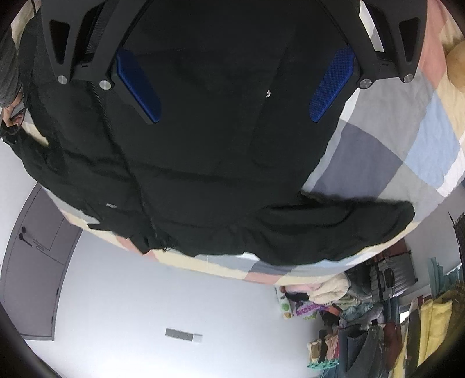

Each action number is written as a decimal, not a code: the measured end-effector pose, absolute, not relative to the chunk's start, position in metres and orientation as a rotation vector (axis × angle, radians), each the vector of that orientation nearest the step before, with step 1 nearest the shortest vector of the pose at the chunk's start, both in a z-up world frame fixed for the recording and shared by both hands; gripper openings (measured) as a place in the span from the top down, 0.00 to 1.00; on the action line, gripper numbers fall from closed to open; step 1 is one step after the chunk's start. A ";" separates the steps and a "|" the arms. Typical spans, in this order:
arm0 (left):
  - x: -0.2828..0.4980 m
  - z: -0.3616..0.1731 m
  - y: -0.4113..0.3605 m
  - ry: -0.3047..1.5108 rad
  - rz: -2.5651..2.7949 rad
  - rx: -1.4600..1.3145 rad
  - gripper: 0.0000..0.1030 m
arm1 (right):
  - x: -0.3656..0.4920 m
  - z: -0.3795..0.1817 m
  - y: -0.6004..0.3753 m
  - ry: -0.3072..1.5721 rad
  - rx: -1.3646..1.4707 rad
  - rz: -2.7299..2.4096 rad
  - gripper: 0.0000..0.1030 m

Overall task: Fold large clothes
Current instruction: 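Grasp the black jacket's sleeve cuff with the right gripper and lift it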

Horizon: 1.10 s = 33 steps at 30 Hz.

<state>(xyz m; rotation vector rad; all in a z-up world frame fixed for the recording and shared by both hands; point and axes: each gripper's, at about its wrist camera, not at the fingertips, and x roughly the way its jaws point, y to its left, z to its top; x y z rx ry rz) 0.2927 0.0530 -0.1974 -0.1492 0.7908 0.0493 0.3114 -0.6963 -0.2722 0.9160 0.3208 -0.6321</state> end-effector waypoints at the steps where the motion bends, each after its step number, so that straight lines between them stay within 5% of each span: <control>1: 0.296 -0.200 0.054 0.809 0.055 -0.154 0.00 | 0.309 -0.271 -0.697 0.315 0.919 -0.630 0.85; 6: 0.295 -0.190 0.058 0.770 0.067 -0.130 0.00 | 0.311 -0.236 -0.695 0.344 0.812 -0.661 0.96; 20: 0.248 -0.147 0.099 0.655 0.116 -0.112 0.00 | 0.294 -0.073 -0.637 0.281 0.553 -0.572 0.97; 33: 0.224 -0.132 0.119 0.587 0.080 -0.137 0.00 | 0.339 0.085 -0.455 0.223 0.137 -0.293 0.96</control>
